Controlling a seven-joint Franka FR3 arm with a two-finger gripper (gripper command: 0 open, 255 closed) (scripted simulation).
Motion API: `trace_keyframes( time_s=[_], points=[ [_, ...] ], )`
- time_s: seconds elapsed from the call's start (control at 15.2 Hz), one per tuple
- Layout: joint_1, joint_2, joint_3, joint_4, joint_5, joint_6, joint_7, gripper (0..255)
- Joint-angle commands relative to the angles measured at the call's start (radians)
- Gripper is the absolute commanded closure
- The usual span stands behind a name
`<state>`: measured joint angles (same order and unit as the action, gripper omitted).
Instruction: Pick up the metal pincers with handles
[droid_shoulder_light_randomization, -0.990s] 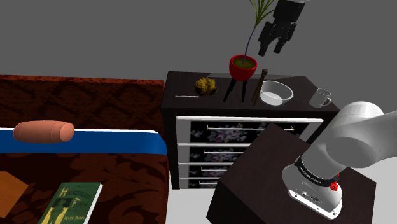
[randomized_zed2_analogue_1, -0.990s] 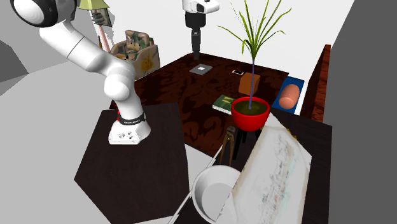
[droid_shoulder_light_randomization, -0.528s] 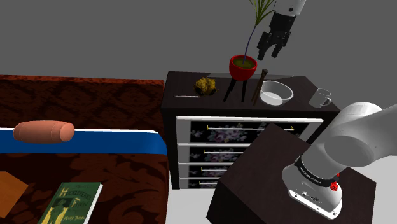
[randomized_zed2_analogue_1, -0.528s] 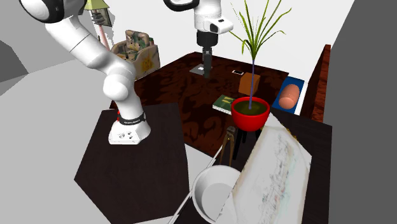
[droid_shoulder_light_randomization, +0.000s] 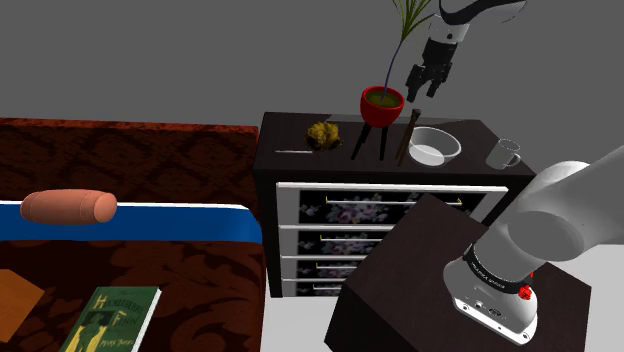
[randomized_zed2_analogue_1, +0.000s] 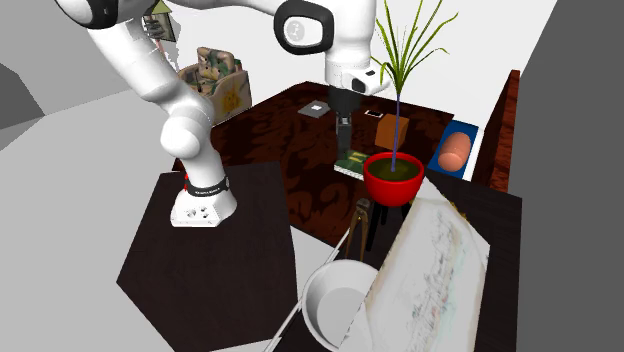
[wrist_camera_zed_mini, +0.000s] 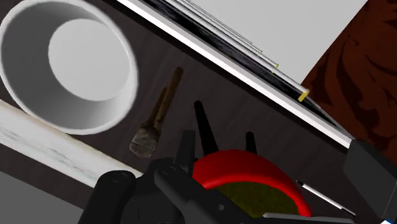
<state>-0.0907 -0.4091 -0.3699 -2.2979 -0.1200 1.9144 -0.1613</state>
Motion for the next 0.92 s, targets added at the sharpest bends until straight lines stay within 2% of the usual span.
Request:
trace_keyframes(
  time_s=[0.0, 0.46, 0.86],
  points=[
    [-0.006, 0.061, -0.035, 0.017, 0.0, 0.044, -0.038, 0],
    [-0.027, 0.29, -0.143, 0.118, 0.054, 0.16, -0.185, 0],
    [-0.03, 0.338, -0.153, 0.086, 0.077, 0.234, -0.208, 0]
  ],
)
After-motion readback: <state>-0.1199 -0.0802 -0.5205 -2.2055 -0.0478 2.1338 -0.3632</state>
